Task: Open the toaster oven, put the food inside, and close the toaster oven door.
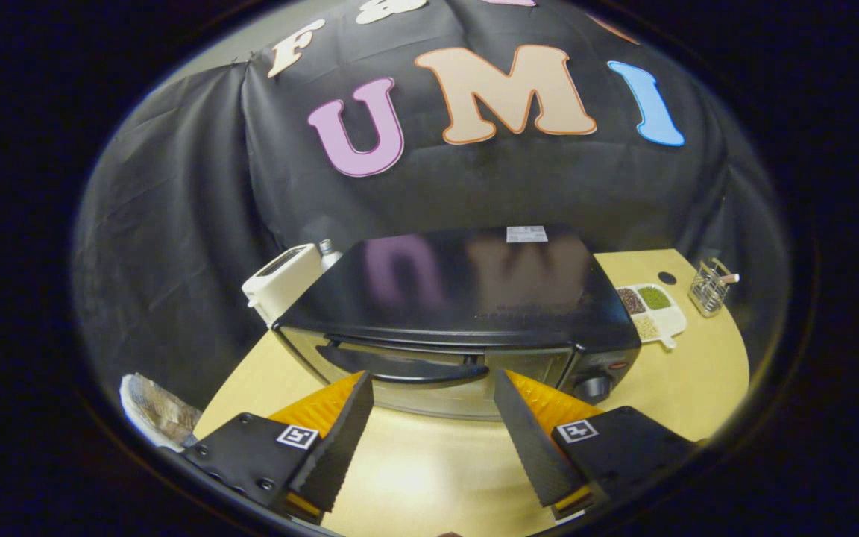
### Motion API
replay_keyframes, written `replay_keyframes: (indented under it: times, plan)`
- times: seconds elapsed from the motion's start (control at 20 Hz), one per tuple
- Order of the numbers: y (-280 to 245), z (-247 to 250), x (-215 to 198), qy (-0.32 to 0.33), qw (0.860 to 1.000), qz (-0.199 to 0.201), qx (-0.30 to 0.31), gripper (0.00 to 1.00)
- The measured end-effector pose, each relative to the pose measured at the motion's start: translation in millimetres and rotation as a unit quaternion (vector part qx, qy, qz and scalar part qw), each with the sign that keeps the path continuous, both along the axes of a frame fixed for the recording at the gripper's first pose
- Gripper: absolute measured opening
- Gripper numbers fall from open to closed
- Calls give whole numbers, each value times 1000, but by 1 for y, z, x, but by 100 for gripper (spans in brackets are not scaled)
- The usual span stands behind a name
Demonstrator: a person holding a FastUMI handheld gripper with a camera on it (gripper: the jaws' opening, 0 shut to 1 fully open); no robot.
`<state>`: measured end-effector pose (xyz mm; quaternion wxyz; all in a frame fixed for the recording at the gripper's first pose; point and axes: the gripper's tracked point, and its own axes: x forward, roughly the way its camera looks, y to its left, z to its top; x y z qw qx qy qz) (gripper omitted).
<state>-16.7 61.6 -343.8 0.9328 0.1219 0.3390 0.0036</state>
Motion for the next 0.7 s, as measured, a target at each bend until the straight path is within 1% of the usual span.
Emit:
replay_keyframes:
  times: [0.15,0.35,0.45,0.55,0.7]
  plan:
    - [1,4,4,-6,1000,5,-12,100]
    - [3,20,-11,-20,999,20,-15,100]
    - [-11,49,-13,-50,998,17,-18,100]
    - [-33,90,-13,-89,996,11,-30,100]
    - [-79,157,-7,-152,986,-4,-61,100]
